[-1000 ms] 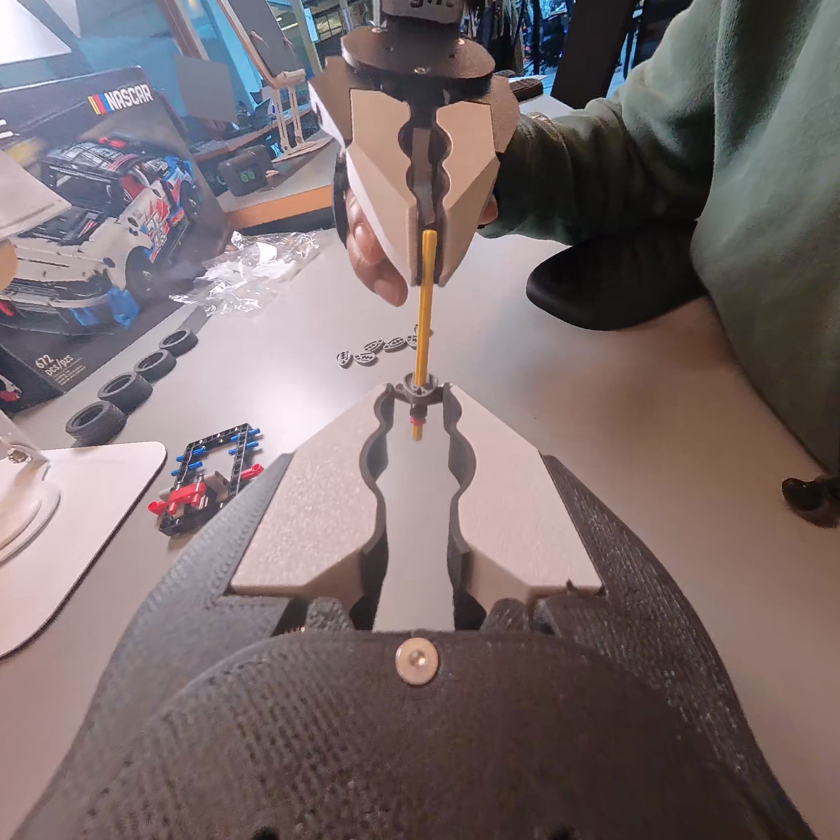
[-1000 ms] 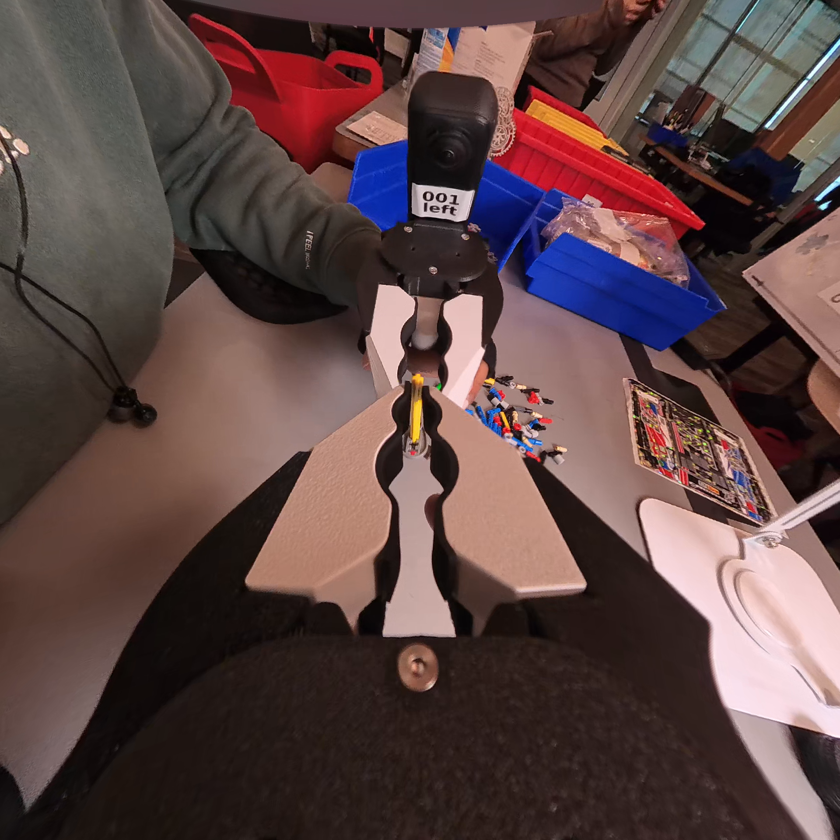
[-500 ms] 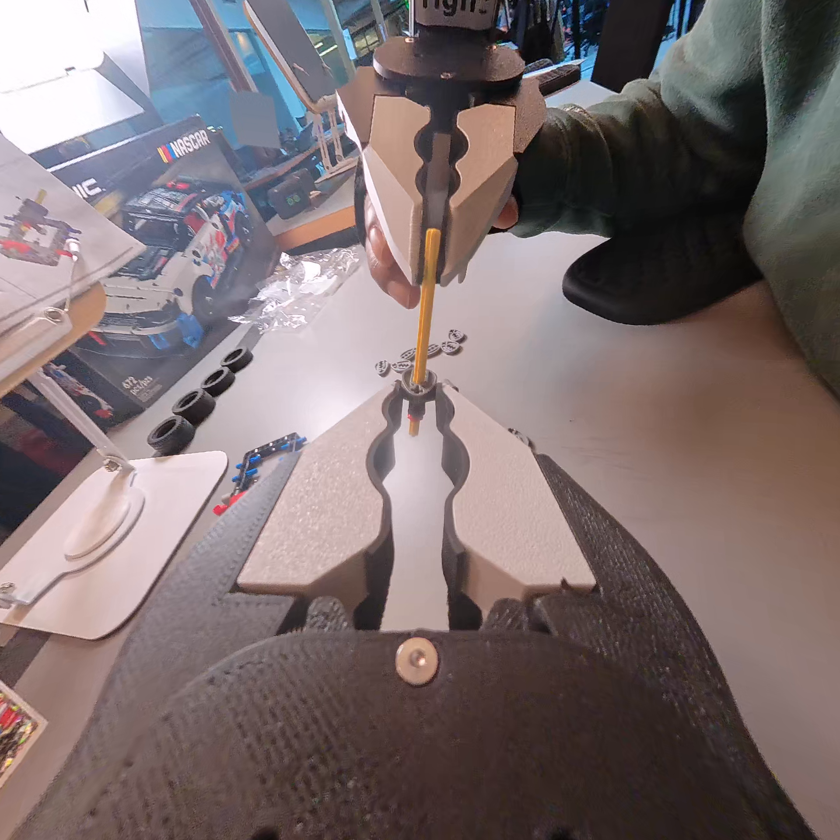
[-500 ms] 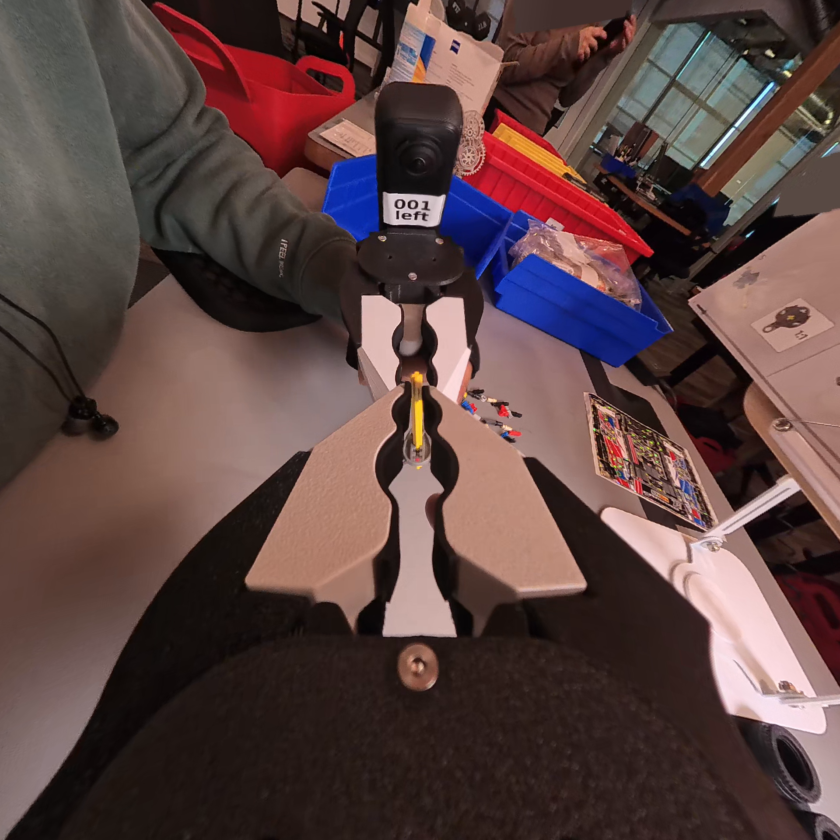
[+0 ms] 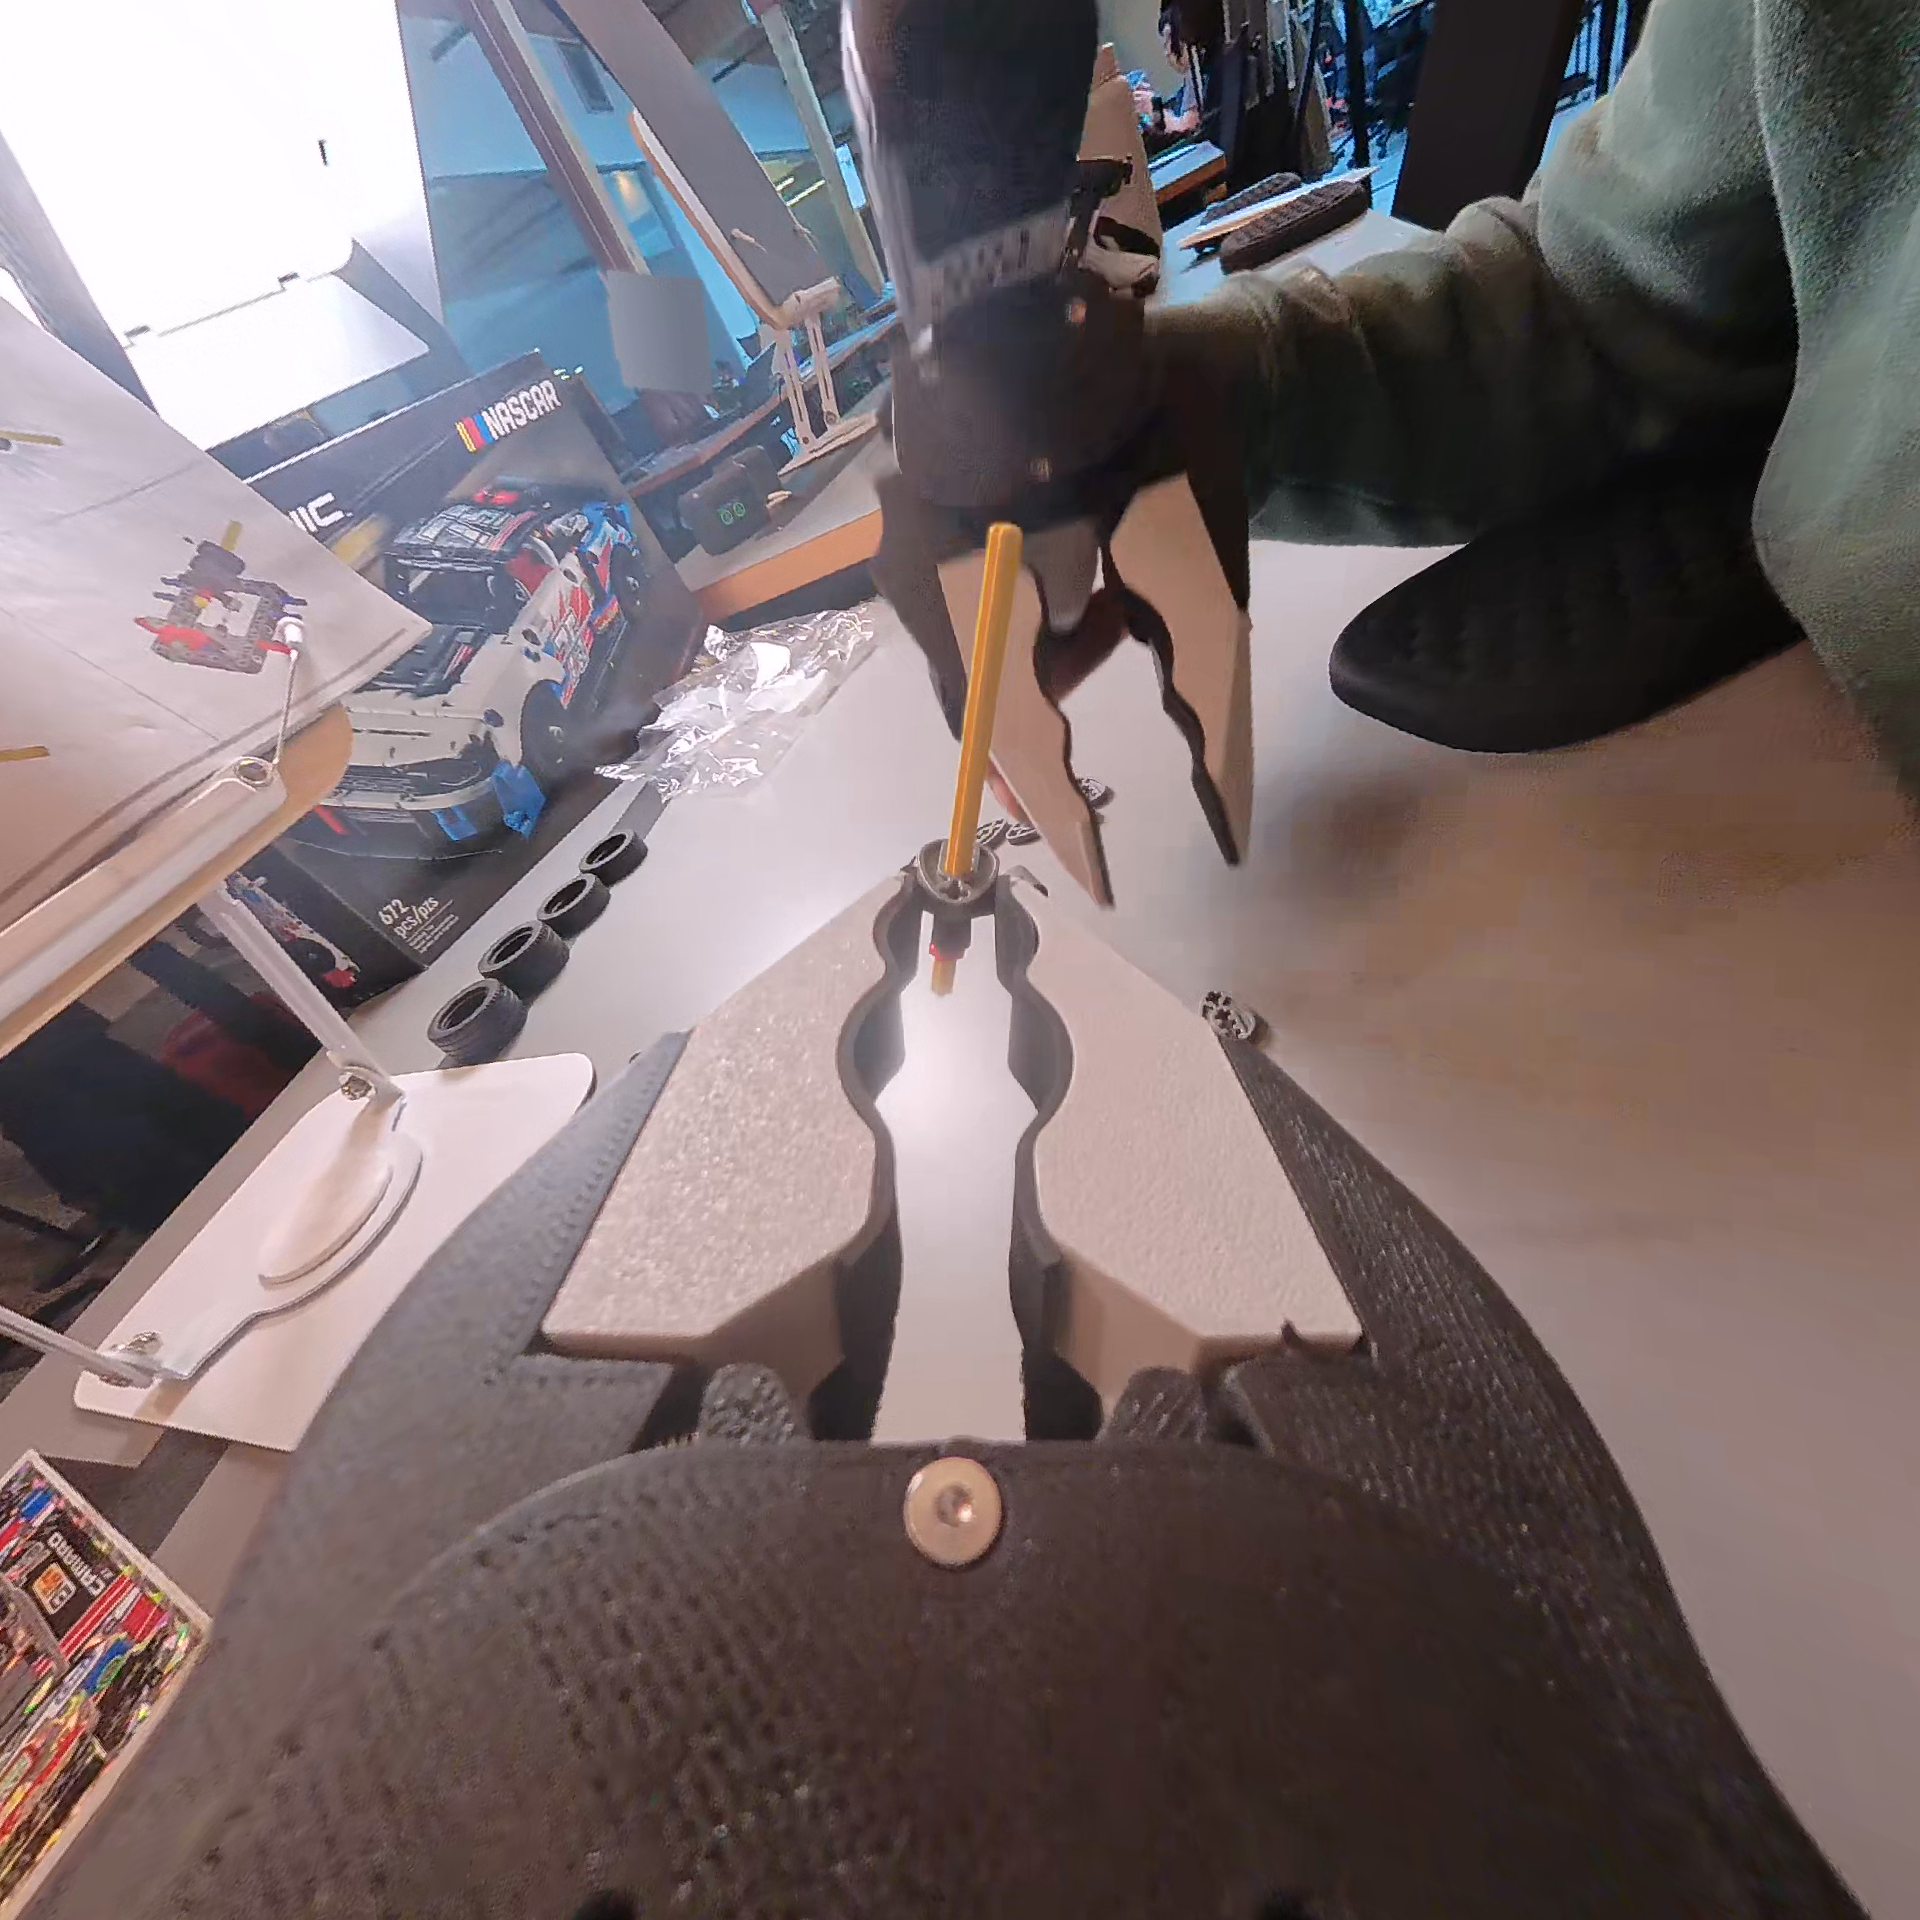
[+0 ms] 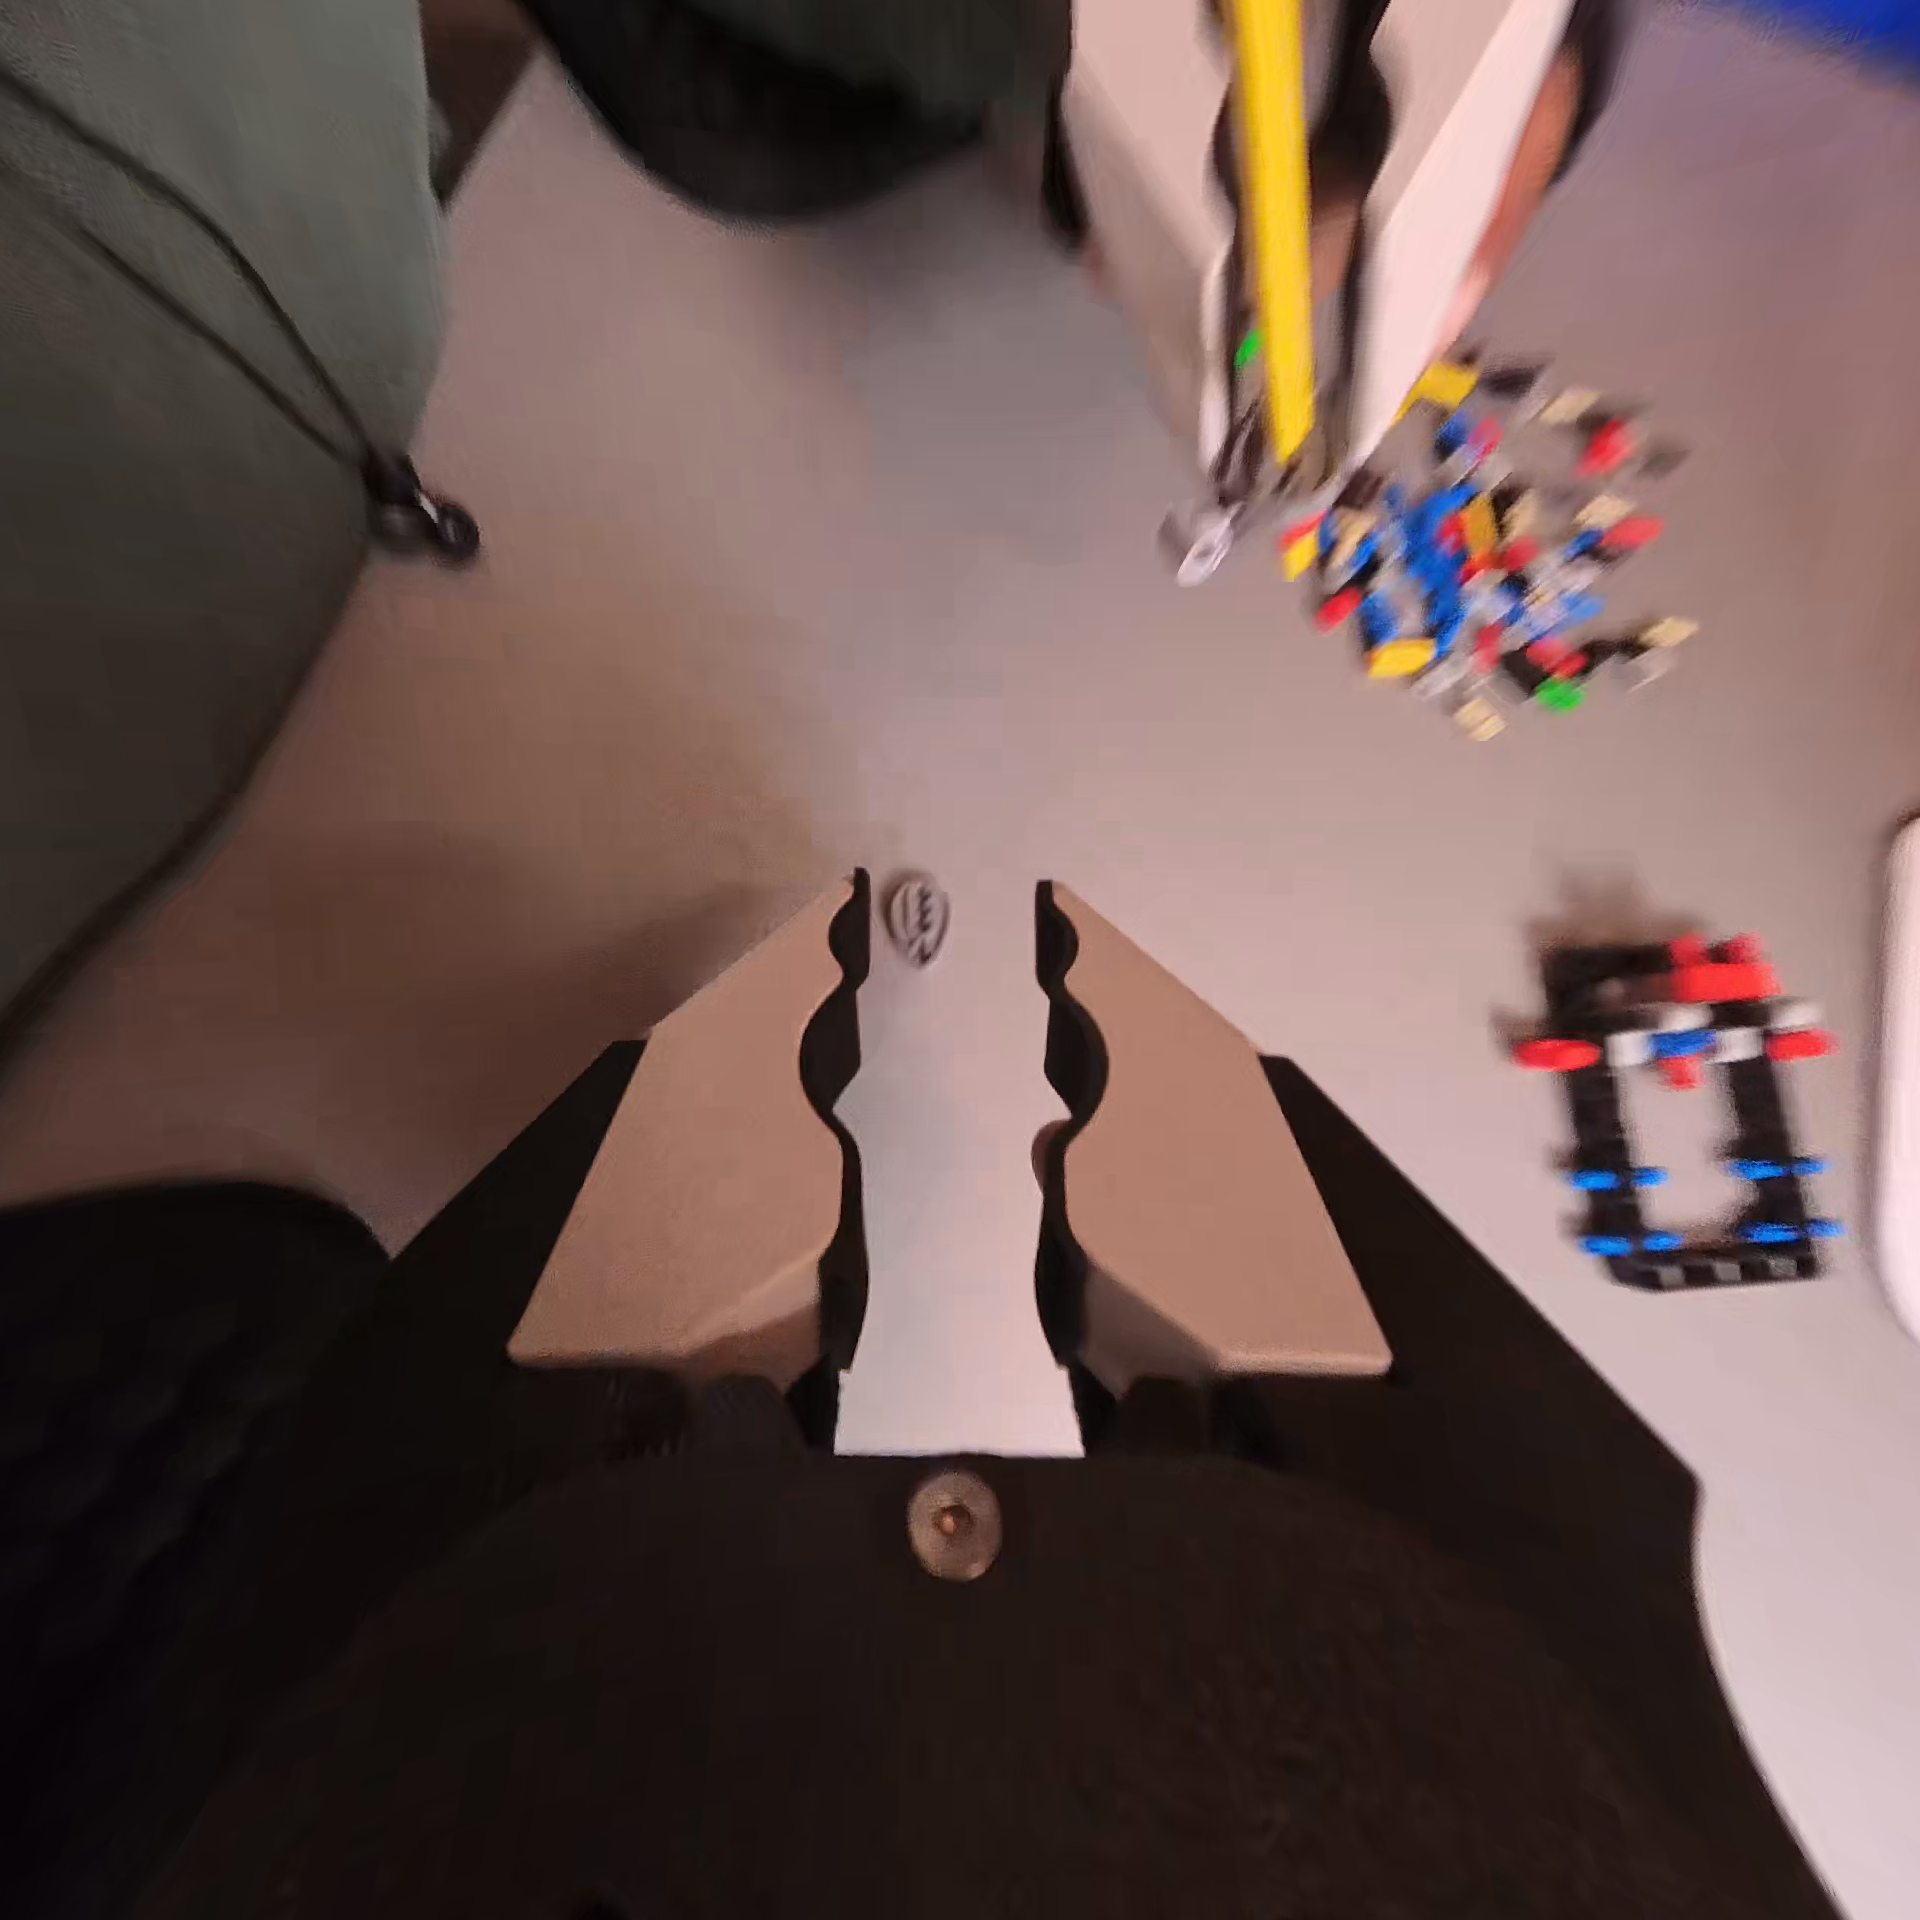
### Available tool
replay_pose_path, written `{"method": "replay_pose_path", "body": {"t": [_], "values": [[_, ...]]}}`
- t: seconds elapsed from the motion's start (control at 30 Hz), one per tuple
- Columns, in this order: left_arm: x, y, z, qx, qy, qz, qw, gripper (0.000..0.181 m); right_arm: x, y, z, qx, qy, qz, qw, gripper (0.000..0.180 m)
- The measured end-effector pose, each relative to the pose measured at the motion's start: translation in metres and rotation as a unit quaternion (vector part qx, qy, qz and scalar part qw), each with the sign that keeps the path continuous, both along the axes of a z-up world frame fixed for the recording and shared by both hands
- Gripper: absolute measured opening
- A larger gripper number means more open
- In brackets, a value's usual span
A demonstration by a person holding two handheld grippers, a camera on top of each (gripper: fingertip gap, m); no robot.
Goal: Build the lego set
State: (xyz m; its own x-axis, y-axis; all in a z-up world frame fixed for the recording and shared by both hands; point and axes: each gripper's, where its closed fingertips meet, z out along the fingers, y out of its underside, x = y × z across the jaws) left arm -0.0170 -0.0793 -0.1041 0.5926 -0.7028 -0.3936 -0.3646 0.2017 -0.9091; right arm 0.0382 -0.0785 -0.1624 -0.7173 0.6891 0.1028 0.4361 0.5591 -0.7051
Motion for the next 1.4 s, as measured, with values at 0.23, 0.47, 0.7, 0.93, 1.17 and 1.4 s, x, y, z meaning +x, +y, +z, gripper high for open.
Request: {"method": "replay_pose_path", "body": {"t": [0.23,0.47,0.7,0.93,1.17,1.4], "values": [[0.002,-0.002,0.003,0.008,-0.002,-0.006,1.0,0.012,0.001,-0.003,-0.04,0.015,-0.063,0.01,0.998,0.034],[0.003,-0.003,0.005,0.012,-0.007,-0.008,1.0,0.012,-0.014,0.002,-0.017,-0.008,0.008,-0.007,1.0,0.033],[0.002,-0.001,0.002,0.005,-0.004,-0.005,1.0,0.012,0.0,-0.005,-0.03,-0.006,-0.044,0.015,0.999,0.033],[-0.002,0.003,-0.006,-0.007,0.011,0.006,1.0,0.013,0.001,-0.007,-0.046,0.013,-0.074,0.011,0.997,0.031],[-0.001,0.003,-0.01,-0.012,0.016,0.003,1.0,0.013,-0.006,-0.008,-0.054,0.032,-0.073,0.001,0.997,0.013],[0.002,0.002,-0.011,-0.016,0.016,-0.004,1.0,0.012,-0.02,0.002,-0.015,0.032,0.023,-0.016,0.999,0.013]]}}
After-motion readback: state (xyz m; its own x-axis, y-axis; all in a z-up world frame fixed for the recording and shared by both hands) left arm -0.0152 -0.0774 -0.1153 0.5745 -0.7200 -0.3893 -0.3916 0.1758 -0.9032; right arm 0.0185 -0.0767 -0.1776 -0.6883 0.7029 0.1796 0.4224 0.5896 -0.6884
